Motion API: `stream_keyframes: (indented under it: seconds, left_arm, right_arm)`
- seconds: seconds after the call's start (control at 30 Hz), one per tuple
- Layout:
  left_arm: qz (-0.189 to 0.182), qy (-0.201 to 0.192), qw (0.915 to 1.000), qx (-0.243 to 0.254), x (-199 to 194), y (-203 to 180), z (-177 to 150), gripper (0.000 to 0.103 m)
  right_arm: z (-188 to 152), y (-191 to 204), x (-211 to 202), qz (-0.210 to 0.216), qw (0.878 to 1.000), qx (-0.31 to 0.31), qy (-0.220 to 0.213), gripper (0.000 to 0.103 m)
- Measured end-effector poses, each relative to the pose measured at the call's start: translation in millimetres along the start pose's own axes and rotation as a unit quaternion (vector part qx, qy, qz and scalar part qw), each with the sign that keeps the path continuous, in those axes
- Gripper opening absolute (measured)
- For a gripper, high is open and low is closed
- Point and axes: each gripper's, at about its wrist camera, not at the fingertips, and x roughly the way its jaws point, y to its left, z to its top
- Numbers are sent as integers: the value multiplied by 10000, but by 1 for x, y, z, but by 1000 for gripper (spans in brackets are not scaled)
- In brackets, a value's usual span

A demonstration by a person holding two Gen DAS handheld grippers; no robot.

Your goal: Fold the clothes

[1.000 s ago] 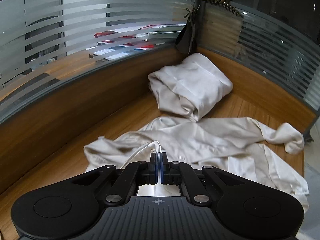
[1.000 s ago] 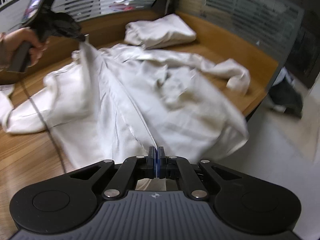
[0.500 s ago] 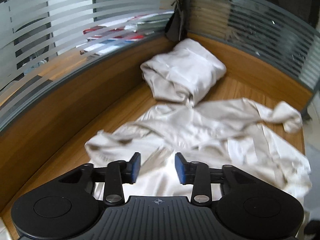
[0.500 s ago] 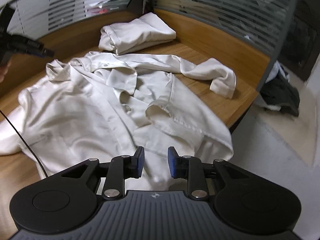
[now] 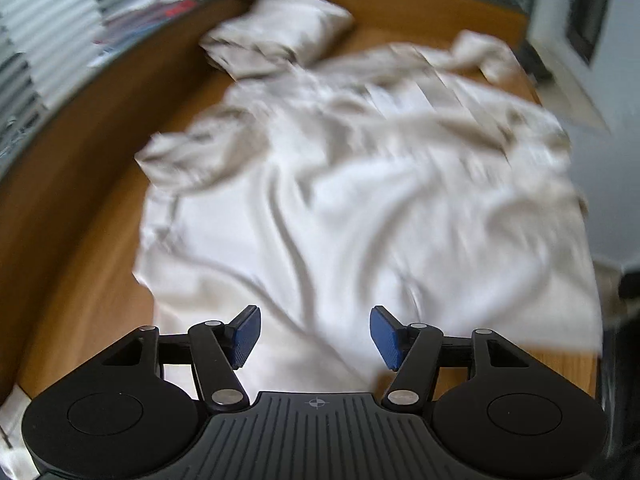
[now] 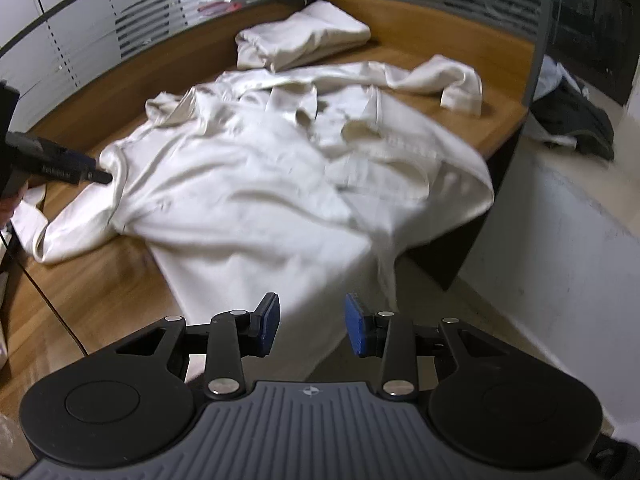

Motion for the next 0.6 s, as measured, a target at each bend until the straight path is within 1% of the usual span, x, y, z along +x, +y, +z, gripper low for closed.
stream_keyframes:
  seconds: [0.13, 0.2, 0.23, 0.27, 0.3, 0.33, 0.37, 0.43, 0.53, 0.6]
  left_arm:
    - [89, 183, 9995, 234, 9, -16, -27, 63]
    - [263, 192, 9988, 364, 14, -22, -36, 63]
    - [373, 206, 9984, 372, 17, -22, -38, 60]
    - [480, 227, 9979, 359, 21, -22, -40, 46]
    - [547, 249, 9977, 308, 23, -20, -40, 36]
    - [557, 249, 9979, 212, 25, -16, -39, 21]
    - [561, 219, 9981, 90, 25, -12, -38, 11]
    - [693, 120, 9975, -69, 23, -4, -33, 5]
    - [988, -102, 9946, -297, 17, 11, -23, 4]
    - [1079, -133, 9918, -675, 16, 28, -16, 4]
  right_arm:
    - [-22, 8, -2, 27, 9999, 96, 67, 41]
    - [-29, 12, -3, 29, 9999, 125, 81, 41]
    - [-33, 14, -4, 24, 9999, 137, 82, 41]
    - [-35, 15, -5, 14, 9999, 146, 77, 41]
    - [-37, 17, -6, 2, 9999, 149, 70, 41]
    - [-38, 18, -7, -12, 9999, 151, 63, 41]
    - [-39, 18, -8, -22, 9999, 154, 59, 41]
    - [-41, 19, -11, -41, 9998, 167, 42, 41]
    - [-43, 19, -15, -91, 9998, 196, 19, 41]
    - [-43, 17, -17, -123, 9997, 215, 11, 41]
